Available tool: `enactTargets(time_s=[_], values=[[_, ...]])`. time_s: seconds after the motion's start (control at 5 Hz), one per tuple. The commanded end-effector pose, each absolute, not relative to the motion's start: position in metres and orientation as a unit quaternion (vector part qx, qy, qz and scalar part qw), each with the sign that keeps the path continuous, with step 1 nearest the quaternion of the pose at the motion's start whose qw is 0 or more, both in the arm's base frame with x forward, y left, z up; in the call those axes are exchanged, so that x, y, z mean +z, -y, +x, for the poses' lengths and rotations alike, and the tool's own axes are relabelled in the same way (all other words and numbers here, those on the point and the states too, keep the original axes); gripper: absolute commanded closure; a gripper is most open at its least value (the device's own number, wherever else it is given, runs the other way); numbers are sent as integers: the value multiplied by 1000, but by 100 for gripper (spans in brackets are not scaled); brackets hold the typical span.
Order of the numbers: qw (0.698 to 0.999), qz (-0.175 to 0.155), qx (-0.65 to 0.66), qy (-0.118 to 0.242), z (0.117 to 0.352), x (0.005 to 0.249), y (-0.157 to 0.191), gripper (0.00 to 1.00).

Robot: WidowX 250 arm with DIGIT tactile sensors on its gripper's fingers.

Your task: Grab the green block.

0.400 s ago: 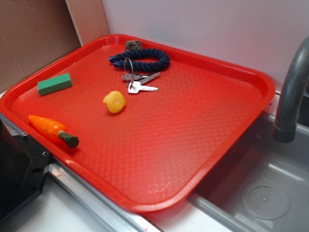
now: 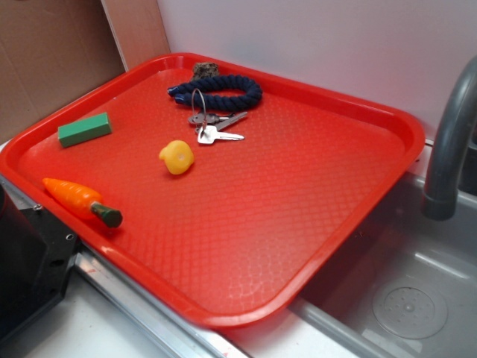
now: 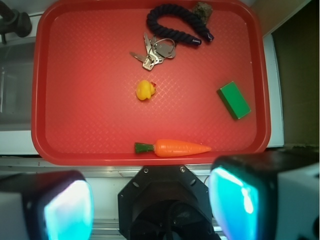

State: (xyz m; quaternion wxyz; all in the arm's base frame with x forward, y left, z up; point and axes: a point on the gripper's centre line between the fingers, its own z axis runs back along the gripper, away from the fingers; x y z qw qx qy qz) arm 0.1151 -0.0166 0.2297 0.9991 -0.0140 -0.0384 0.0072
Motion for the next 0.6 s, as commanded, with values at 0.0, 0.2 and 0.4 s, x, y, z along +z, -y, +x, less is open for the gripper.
enactTargets(time_s=[0.0,0.2,0.4], values=[[996,54,-15,69,151,166,-51,0],[993,66,-64,78,154,144,-73,0],[990,68,-106,67,157,113,-99,0]])
